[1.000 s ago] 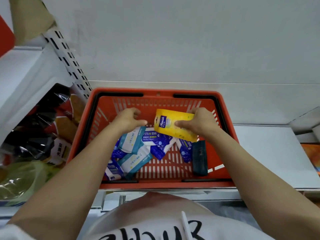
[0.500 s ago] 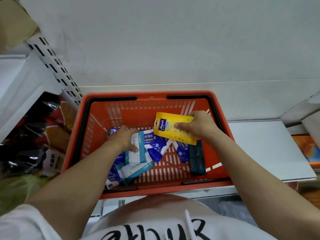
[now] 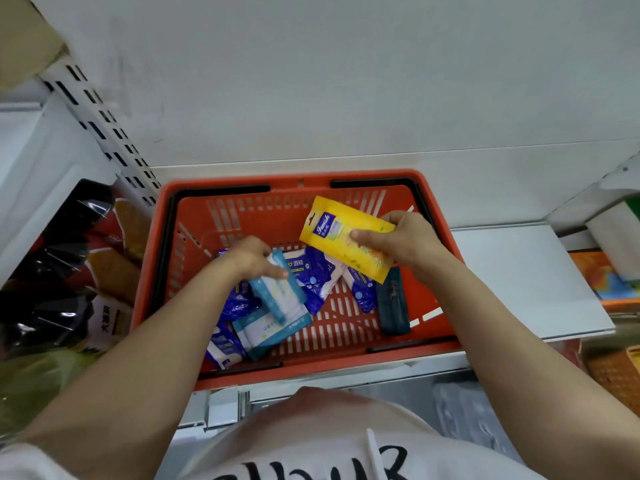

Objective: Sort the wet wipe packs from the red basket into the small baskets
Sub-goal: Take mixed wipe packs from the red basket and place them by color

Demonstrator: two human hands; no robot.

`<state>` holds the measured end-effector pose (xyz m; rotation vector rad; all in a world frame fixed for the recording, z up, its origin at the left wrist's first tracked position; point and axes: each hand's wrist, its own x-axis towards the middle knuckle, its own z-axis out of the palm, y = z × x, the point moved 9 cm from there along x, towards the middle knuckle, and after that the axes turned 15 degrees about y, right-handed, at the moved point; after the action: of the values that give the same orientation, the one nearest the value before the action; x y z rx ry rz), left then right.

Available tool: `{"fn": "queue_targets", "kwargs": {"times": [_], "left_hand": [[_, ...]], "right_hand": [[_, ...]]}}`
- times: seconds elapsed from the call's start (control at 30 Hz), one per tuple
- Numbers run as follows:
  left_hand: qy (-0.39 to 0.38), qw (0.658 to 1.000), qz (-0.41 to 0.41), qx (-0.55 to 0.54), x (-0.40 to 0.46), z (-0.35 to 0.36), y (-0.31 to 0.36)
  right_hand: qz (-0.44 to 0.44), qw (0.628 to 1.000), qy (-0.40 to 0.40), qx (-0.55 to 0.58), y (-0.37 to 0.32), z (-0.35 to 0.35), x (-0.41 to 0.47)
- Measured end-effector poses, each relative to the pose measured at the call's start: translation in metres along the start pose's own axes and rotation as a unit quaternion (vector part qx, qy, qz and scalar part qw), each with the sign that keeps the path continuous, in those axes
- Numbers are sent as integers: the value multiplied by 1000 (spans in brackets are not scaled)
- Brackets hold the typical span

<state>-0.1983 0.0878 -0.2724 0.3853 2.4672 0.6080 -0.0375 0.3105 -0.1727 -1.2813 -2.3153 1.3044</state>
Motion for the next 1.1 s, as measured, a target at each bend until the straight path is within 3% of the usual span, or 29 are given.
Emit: {"fn": "queue_targets", "kwargs": {"times": [0.1,0.2,0.53,0.73,0.9,1.1], "left_hand": [[26,976,-25,-215,-7,-22,17],[11,953,6,-302,-22,-32,40],[-4,943,119,-312,-92,-20,112],[13,928,195,-317,-157,16,174],[13,916,237,-323,-228,83,232],[-60,907,234,-345,-347,233,302]], "right_hand": [[-1,997,57,47,-6,-19,-4],[-2,992,97,81,-12,-34,-13],[17,957,171,234,23,-105,-72],[25,927,224,301,77,-186,-123],[44,915,259,307,150,-266,-191],[50,898,332,286,278,-398,-290]]}}
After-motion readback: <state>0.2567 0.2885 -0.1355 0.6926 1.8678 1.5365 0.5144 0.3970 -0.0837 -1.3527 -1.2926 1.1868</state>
